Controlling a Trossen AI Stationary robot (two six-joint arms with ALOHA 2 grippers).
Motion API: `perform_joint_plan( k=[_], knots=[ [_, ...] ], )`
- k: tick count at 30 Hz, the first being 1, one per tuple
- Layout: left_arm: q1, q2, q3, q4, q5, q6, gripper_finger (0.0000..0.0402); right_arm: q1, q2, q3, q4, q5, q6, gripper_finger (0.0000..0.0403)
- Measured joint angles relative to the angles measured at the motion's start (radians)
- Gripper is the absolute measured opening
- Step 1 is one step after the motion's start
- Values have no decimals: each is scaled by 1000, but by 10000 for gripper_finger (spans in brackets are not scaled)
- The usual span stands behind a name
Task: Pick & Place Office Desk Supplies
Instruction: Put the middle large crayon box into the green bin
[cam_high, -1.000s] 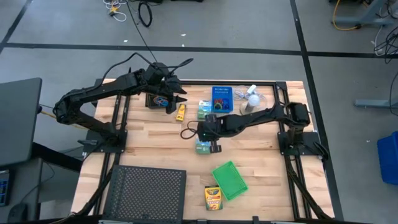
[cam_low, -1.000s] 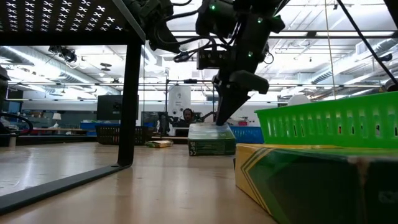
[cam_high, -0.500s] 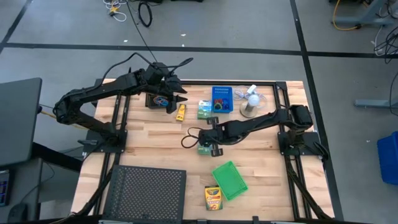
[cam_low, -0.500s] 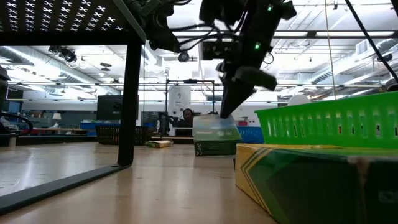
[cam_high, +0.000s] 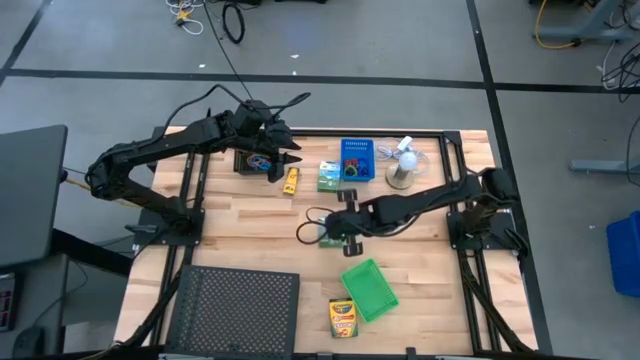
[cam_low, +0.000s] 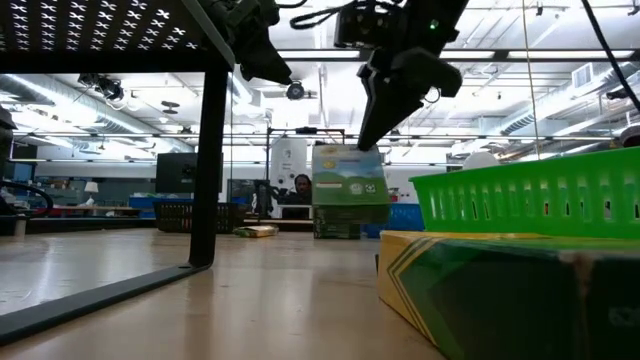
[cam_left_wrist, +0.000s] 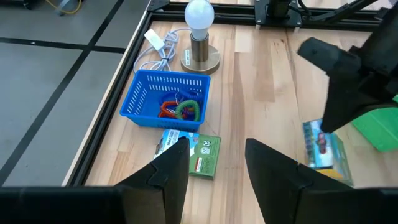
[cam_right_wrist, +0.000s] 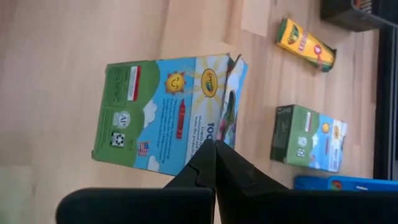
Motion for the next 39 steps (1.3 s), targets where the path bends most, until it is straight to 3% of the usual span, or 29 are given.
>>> perform_joint_plan(
  k=[14, 27, 39],
  knots=[
    [0, 0, 0, 0, 0, 1, 166, 76, 0, 0, 1, 273, -8, 0],
    [0, 0, 0, 10, -25, 7, 166, 200, 1, 0, -29, 432, 15, 0],
    [-1, 0, 0, 46, -25, 19, 166, 357, 1, -1, -140, 529, 149, 0]
  ],
)
